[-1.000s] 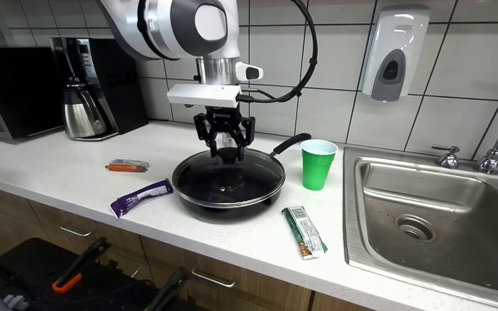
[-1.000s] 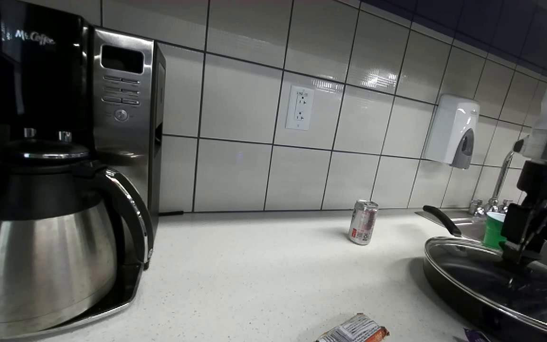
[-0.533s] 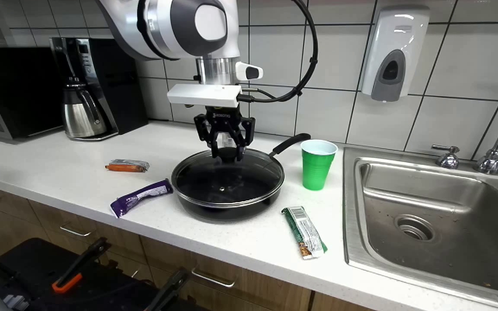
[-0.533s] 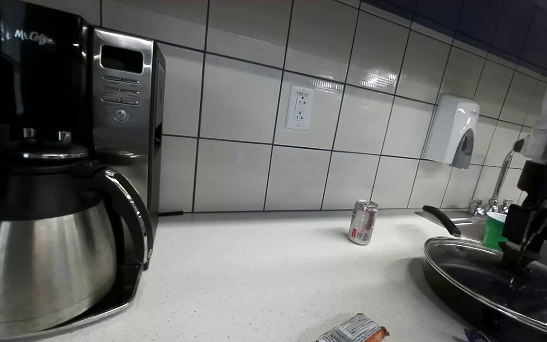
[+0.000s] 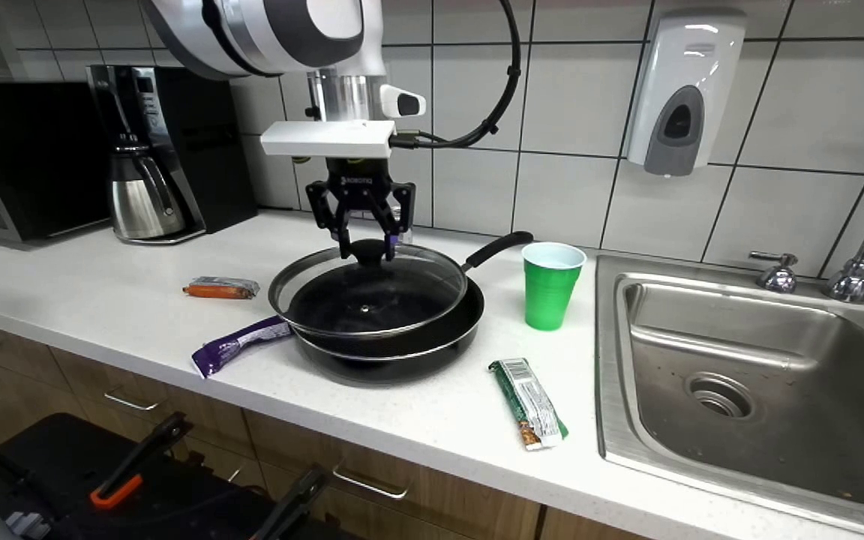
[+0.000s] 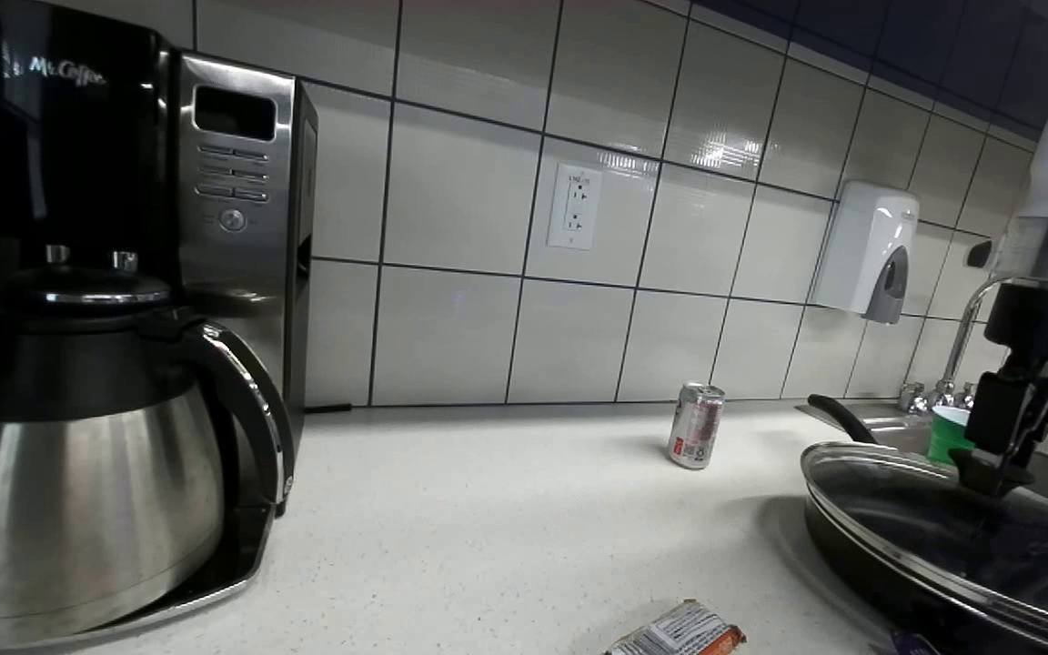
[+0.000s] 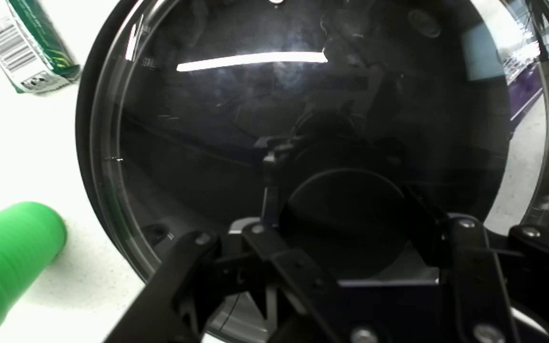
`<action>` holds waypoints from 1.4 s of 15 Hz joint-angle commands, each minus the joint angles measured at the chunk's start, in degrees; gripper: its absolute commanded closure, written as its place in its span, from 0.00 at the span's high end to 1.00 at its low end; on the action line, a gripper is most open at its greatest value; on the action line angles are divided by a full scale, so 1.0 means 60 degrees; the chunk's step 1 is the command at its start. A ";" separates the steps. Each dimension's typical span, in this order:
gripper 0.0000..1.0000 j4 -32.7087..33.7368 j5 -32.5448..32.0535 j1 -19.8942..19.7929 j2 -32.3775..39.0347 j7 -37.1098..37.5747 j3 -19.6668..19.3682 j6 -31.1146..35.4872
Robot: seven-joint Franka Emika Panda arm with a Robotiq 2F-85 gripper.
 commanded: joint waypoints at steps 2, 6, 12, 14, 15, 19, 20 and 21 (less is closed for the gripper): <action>0.40 0.0077 0.0065 0.0248 -0.0769 -0.0498 0.0181 -0.0672; 0.40 0.0311 0.0213 0.0518 -0.0646 -0.0997 0.0244 -0.0695; 0.40 0.0779 0.0508 0.0957 -0.0301 -0.1652 0.0429 -0.0745; 0.40 0.0985 0.0576 0.1092 -0.0152 -0.1768 0.0531 -0.0781; 0.40 0.1088 0.0618 0.1142 -0.0055 -0.1803 0.0589 -0.0787; 0.40 0.1558 0.0796 0.1307 0.0383 -0.1916 0.0851 -0.0843; 0.40 0.1689 0.0800 0.1335 0.0499 -0.1917 0.0925 -0.0853; 0.40 0.1823 0.0794 0.1349 0.0638 -0.1905 0.1001 -0.0862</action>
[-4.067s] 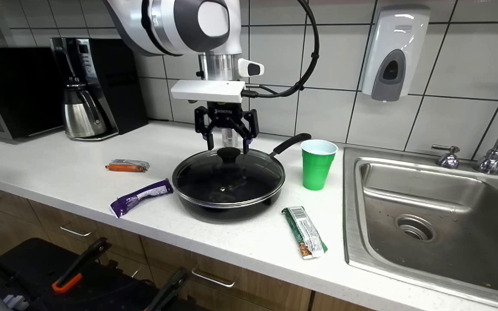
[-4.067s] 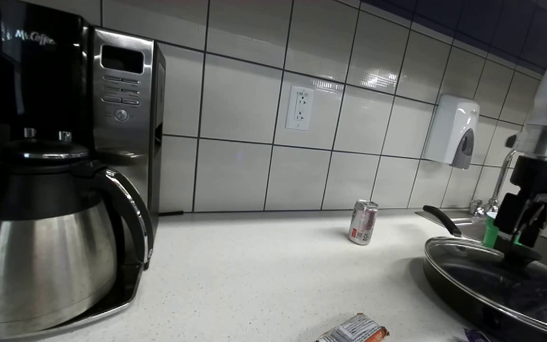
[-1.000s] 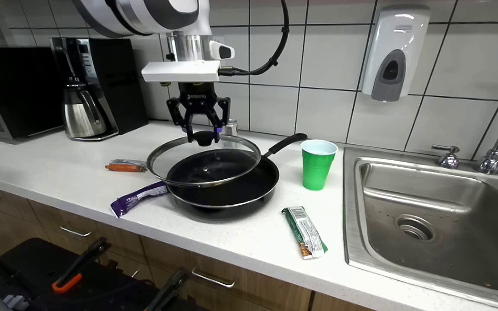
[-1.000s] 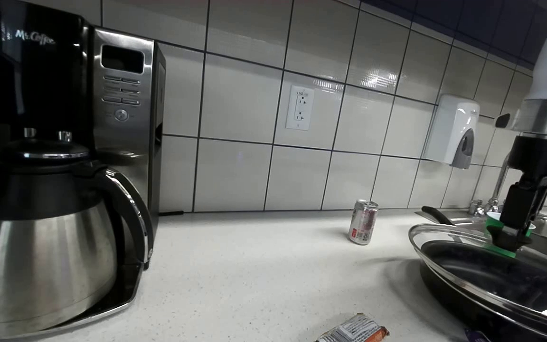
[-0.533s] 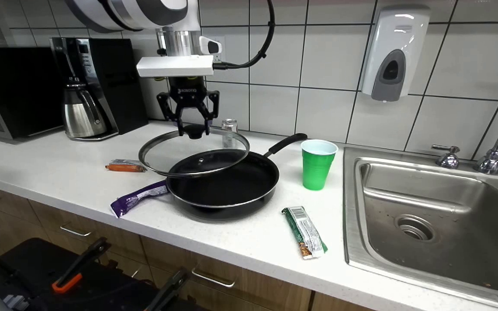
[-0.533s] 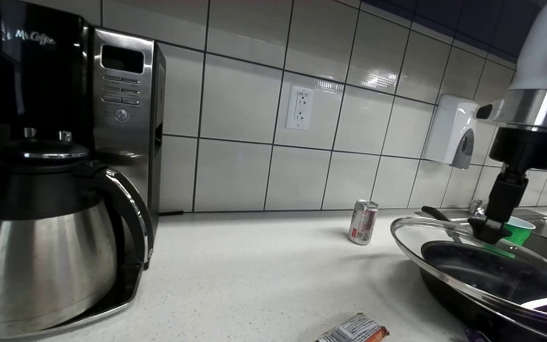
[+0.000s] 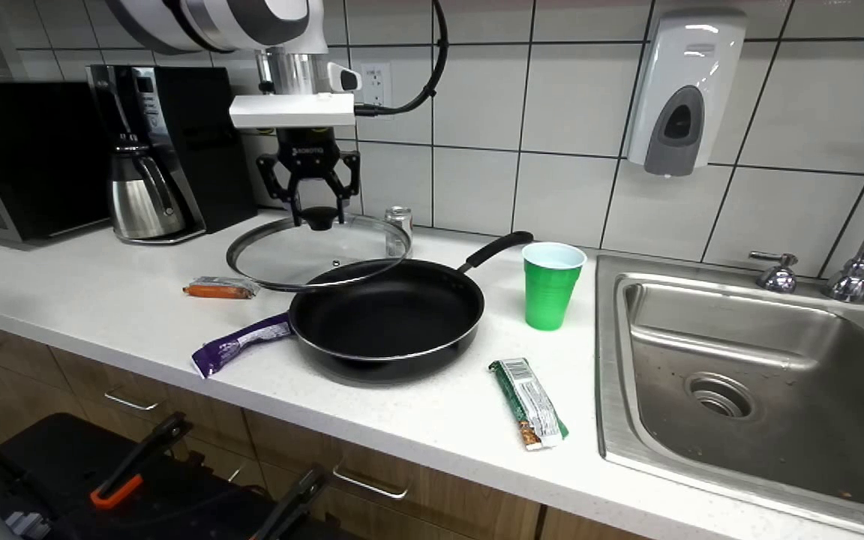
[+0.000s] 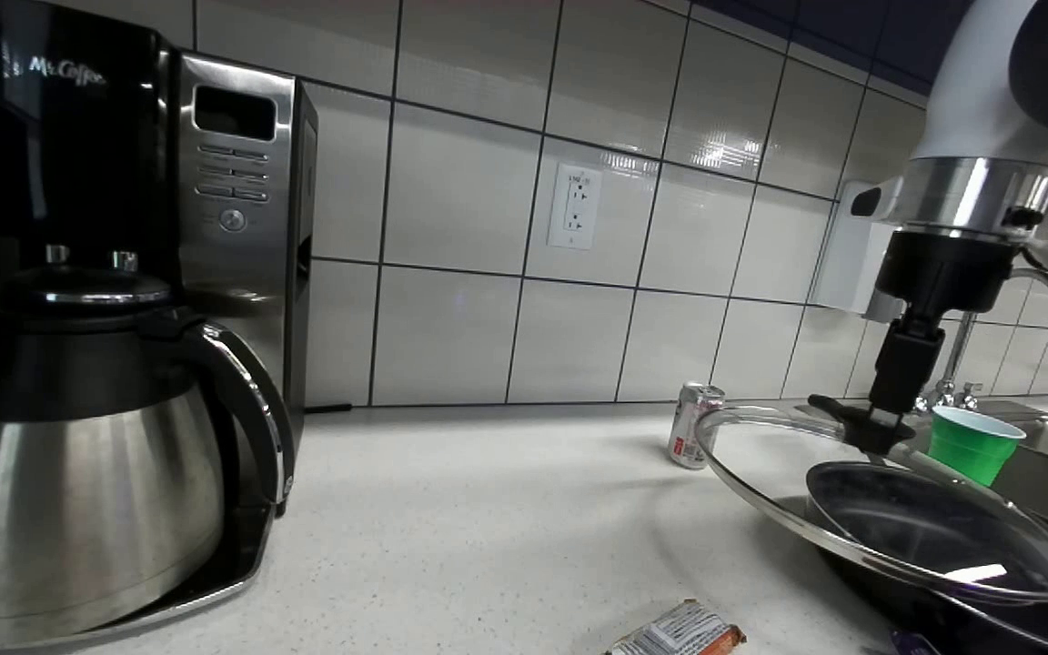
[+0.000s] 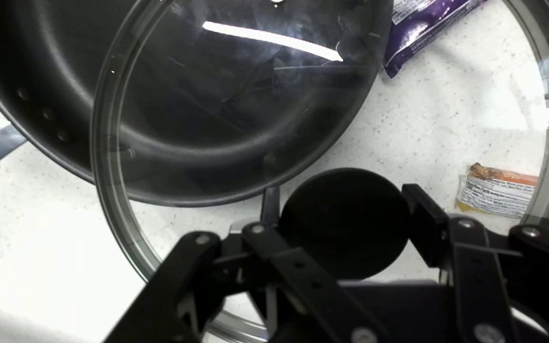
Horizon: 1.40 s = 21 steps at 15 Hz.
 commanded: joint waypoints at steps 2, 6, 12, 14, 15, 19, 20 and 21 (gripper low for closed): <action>0.40 0.1007 0.0272 0.0053 0.0544 -0.0351 0.0382 -0.0467; 0.40 0.1649 0.0199 0.0095 0.1148 -0.0179 0.0729 -0.0530; 0.40 0.2762 0.0085 0.0174 0.2197 0.0059 0.1280 -0.0657; 0.40 0.3131 0.0062 0.0177 0.2524 0.0017 0.1420 -0.0662; 0.40 0.3328 0.0058 0.0158 0.2687 -0.0044 0.1483 -0.0665; 0.40 0.4097 0.0166 0.0023 0.3319 -0.0431 0.1692 -0.0652; 0.40 0.4282 0.0179 -0.0004 0.3478 -0.0563 0.1743 -0.0673; 0.40 0.4490 0.0117 -0.0001 0.3672 -0.0625 0.1763 -0.0665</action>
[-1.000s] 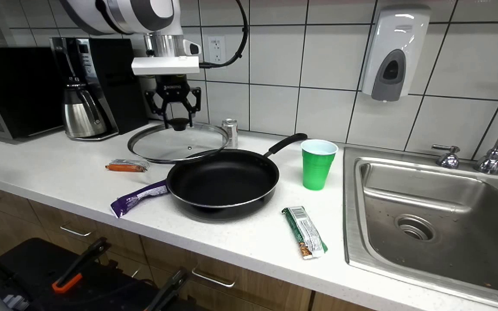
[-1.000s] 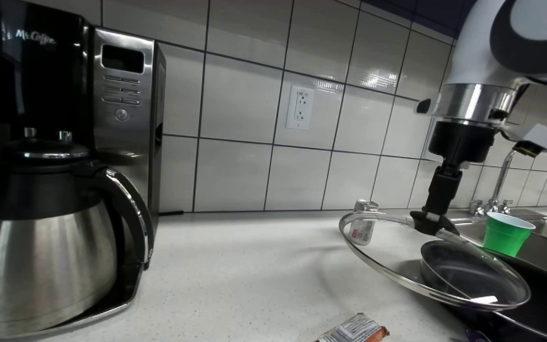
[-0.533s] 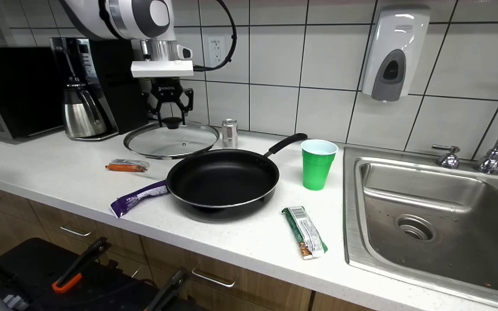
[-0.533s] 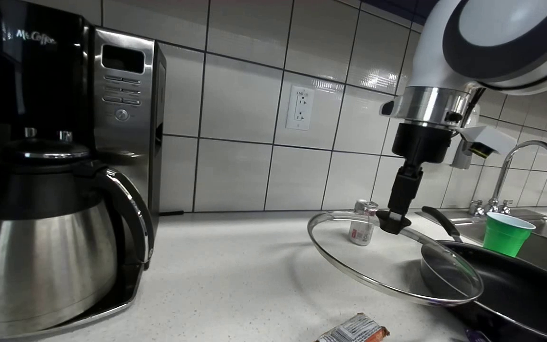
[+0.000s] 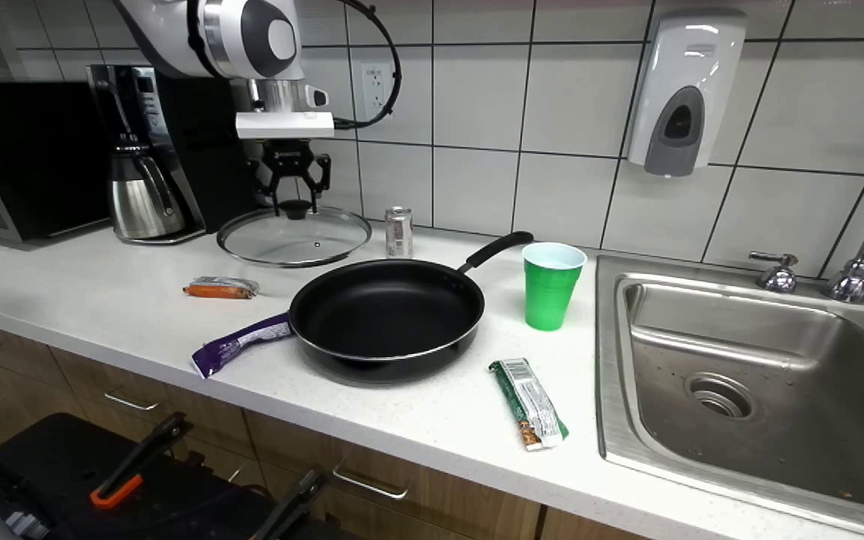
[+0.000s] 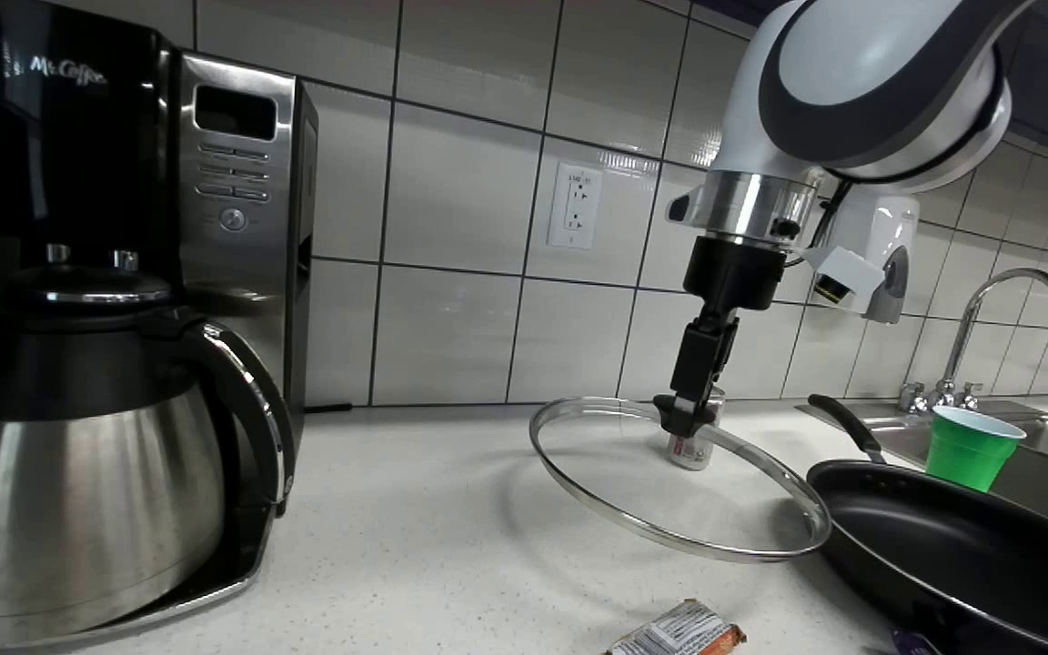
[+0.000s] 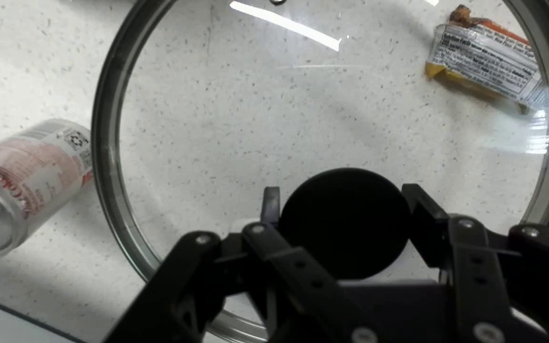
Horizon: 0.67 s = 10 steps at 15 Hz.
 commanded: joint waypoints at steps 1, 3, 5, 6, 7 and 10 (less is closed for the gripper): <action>0.40 0.1101 0.0109 -0.0225 0.0547 -0.0566 0.0284 -0.0486; 0.40 0.1442 0.0024 -0.0203 0.0872 -0.0532 0.0292 -0.0473; 0.40 0.1721 0.0034 -0.0164 0.1157 -0.0330 0.0325 -0.0404; 0.40 0.1864 0.0029 -0.0130 0.1299 -0.0219 0.0345 -0.0359; 0.40 0.2010 0.0014 -0.0098 0.1442 -0.0137 0.0364 -0.0349; 0.40 0.2425 -0.0241 0.0103 0.1822 0.0372 0.0287 -0.0347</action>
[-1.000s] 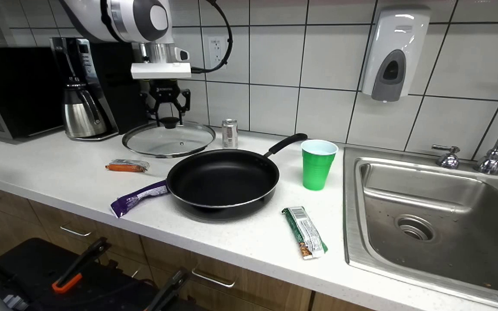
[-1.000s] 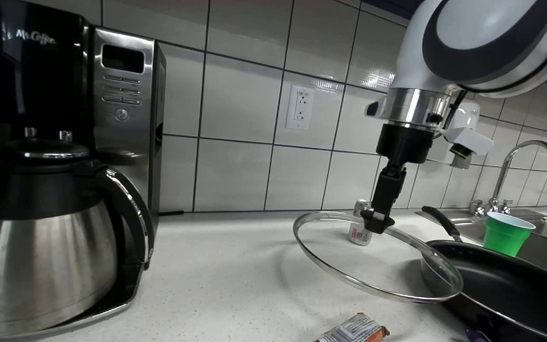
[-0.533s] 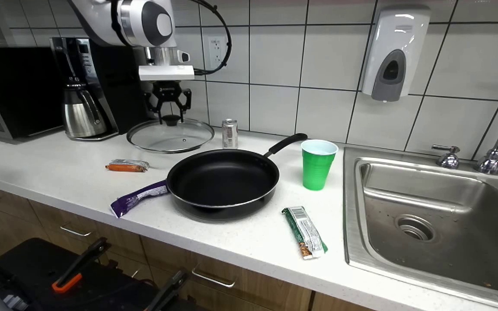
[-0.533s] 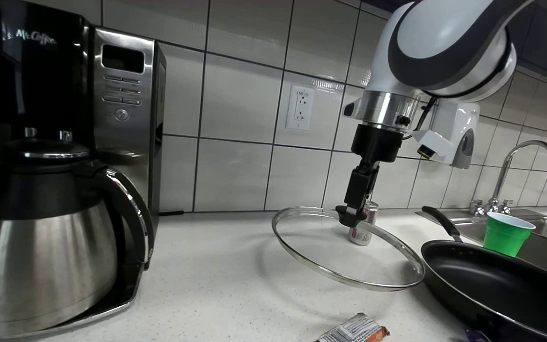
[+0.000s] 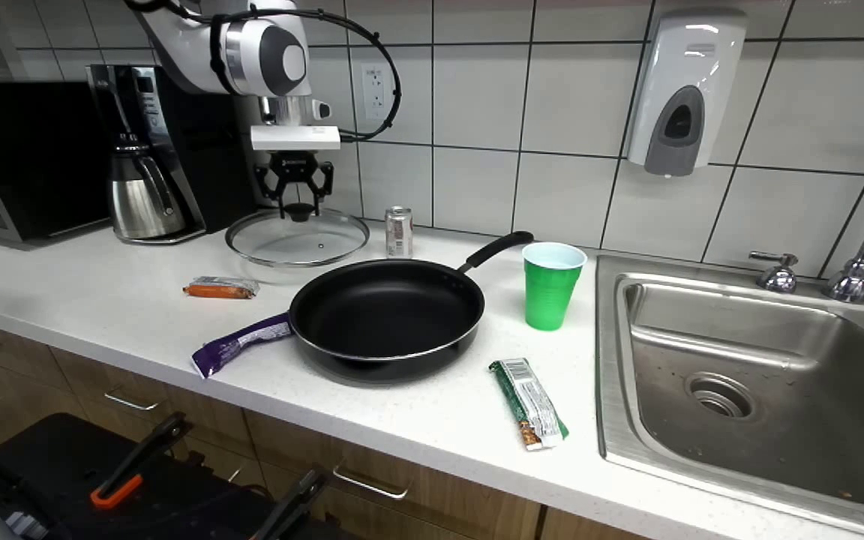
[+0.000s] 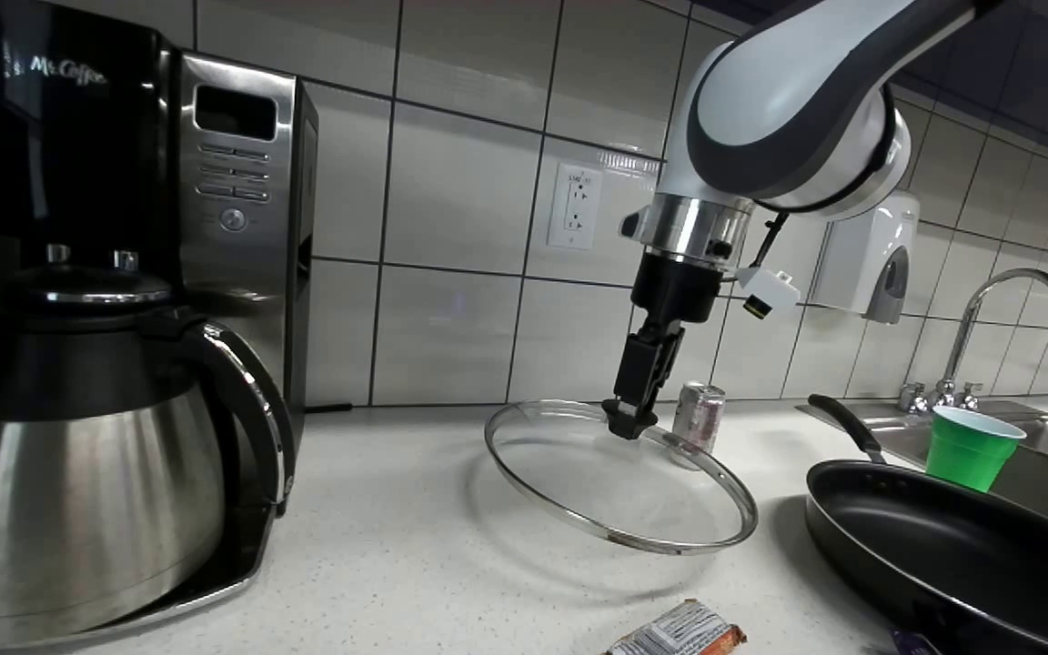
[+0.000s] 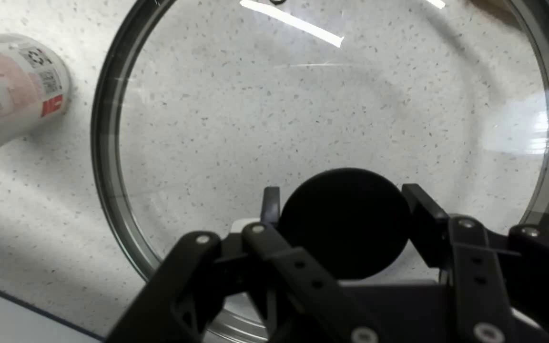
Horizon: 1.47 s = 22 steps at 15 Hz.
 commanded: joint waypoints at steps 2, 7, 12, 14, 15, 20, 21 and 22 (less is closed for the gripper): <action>0.40 0.1039 -0.0209 0.0134 0.0560 0.0750 0.0064 -0.0312; 0.40 0.1517 -0.0456 0.0393 0.1082 0.1363 -0.0058 -0.0165; 0.40 0.1753 -0.0576 0.0503 0.1359 0.1578 -0.0016 -0.0186; 0.40 0.1824 -0.0585 0.0558 0.1419 0.1643 -0.0024 -0.0236; 0.40 0.1834 -0.0570 0.0561 0.1432 0.1647 -0.0016 -0.0224; 0.40 0.1971 -0.0605 0.0574 0.1504 0.1768 -0.0093 -0.0259; 0.40 0.2013 -0.0609 0.0574 0.1528 0.1786 -0.0105 -0.0272; 0.40 0.2060 -0.0612 0.0571 0.1559 0.1793 -0.0112 -0.0283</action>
